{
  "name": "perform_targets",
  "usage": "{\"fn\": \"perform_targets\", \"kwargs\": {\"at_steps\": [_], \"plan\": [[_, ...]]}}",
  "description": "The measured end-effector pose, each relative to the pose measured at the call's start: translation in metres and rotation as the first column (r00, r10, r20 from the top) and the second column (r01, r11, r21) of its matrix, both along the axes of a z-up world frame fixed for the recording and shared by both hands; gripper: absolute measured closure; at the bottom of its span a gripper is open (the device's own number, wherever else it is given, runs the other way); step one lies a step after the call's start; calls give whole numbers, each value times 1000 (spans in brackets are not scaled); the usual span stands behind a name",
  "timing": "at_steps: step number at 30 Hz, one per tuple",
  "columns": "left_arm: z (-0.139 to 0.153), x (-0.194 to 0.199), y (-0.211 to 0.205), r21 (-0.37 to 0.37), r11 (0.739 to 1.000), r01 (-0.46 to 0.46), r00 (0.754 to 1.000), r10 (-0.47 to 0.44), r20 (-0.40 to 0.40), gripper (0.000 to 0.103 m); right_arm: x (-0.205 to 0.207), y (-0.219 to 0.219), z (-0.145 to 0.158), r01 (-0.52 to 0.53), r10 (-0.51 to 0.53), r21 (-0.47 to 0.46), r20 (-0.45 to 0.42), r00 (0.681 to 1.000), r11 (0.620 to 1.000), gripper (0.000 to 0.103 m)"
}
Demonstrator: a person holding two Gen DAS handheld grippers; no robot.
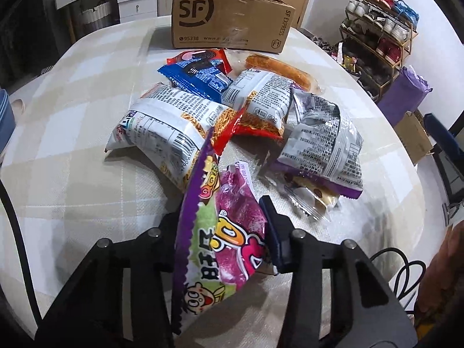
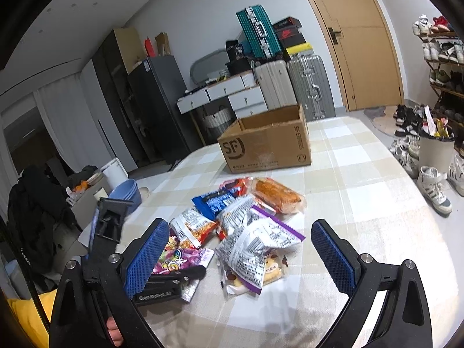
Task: Organize snacks
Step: 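Grasp the pink candy bag with the left tool while the right tool grasps a white chip bag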
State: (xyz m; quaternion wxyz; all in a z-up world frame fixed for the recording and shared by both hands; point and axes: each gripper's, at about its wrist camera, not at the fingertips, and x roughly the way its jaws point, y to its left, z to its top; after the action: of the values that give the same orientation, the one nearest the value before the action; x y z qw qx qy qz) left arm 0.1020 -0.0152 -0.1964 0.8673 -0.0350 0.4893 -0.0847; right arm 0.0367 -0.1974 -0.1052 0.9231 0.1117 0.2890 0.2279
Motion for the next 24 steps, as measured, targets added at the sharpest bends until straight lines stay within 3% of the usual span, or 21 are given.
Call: {"fn": "perform_targets", "kwargs": {"at_steps": [10, 12, 20, 24], "plan": [[14, -23, 23, -51, 999, -4, 999, 6, 32, 65, 39, 20, -24, -8, -7, -71, -206, 978, 997, 3], [16, -25, 30, -75, 997, -10, 999, 12, 35, 65, 48, 25, -29, -24, 4, -72, -258, 966, 997, 14], [19, -32, 47, -138, 990, -8, 999, 15, 46, 65, 81, 34, -49, -3, -20, -54, -406, 913, 999, 22], [20, -34, 57, -206, 978, 4, 999, 3, 37, 65, 90, 44, -56, -19, -10, -62, -438, 899, 998, 35]]}}
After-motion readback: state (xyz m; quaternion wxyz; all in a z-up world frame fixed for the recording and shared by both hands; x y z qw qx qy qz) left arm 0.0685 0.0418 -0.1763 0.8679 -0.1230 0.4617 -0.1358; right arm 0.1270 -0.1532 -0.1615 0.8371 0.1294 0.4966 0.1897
